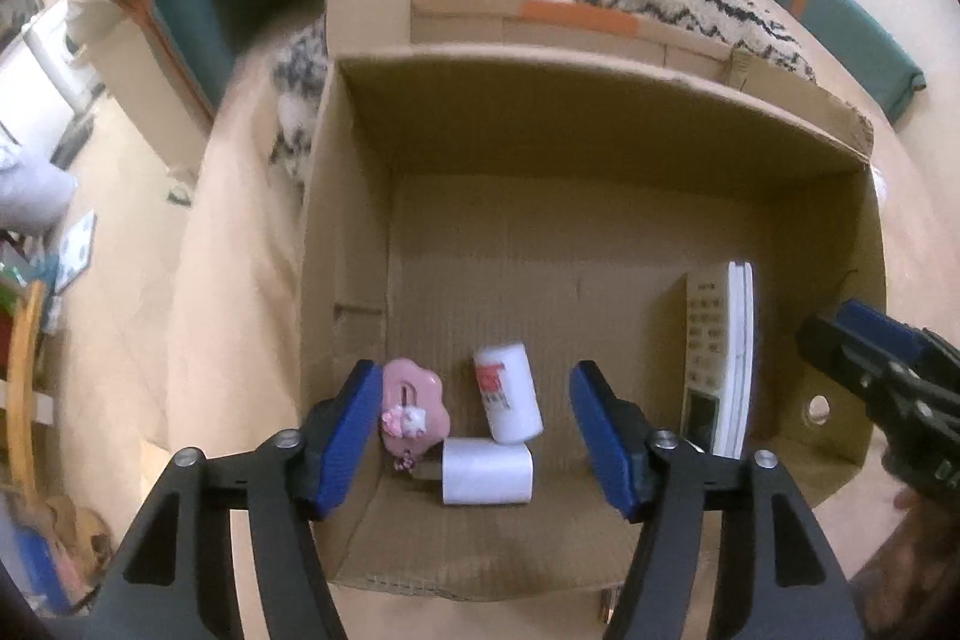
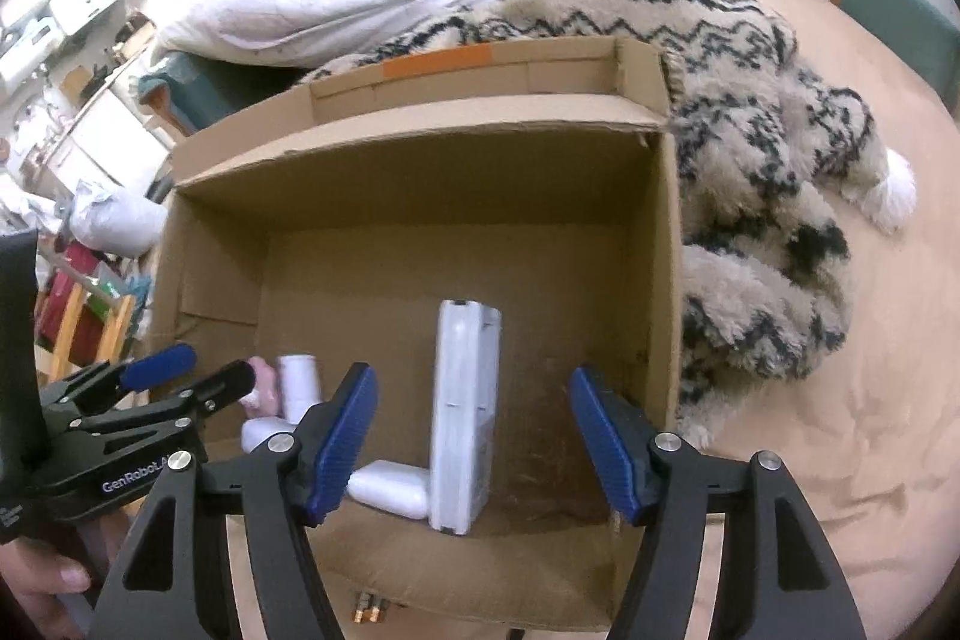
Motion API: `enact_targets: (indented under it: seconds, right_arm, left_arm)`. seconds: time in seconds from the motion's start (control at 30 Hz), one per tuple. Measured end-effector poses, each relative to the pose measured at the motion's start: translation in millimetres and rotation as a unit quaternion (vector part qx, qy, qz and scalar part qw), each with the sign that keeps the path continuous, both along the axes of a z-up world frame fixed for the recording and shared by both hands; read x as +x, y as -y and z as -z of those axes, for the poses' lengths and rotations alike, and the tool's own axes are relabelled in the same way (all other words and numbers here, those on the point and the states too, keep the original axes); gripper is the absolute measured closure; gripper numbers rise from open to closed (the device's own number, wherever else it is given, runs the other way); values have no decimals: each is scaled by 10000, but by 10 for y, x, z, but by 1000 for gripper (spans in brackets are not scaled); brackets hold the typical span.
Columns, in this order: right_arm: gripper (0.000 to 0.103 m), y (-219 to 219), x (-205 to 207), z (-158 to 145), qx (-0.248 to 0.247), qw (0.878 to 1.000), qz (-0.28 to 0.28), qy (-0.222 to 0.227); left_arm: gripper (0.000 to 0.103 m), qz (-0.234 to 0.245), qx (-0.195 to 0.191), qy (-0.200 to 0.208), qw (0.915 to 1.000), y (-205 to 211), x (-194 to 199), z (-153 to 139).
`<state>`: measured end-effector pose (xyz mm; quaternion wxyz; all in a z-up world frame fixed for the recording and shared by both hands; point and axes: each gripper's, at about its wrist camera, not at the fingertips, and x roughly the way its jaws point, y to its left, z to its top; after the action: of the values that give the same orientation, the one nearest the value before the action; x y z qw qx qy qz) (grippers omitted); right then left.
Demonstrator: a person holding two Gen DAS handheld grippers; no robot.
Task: Organize rigid objects
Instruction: 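Carry the pill bottle and pink comb into the box and open both grippers, then withdraw both grippers from the box back toward the item pile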
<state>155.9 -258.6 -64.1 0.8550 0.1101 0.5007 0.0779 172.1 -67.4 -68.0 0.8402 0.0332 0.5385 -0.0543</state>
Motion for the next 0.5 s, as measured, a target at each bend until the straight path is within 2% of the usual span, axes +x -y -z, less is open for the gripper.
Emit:
enact_targets:
  seconds: [0.03, 0.1, 0.3, 0.5]
  right_arm:
    - [12, -8, -1, -12, 2, 10000, -1, 36]
    - [0, -21, -10, -39, -40, 9999, 1, 129]
    - [0, -64, -22, -109, -13, 9992, -118, 374]
    - [0, -13, -11, -109, 87, 9992, -33, 379]
  left_arm:
    - [41, 9, 57, 25, 10000, 12, -4, -5]
    - [41, 25, 156, 57, 9999, 35, -10, -6]
    - [41, 92, 445, 155, 9988, 84, -17, 0]
    - [41, 6, 388, 213, 9990, 30, 0, -29]
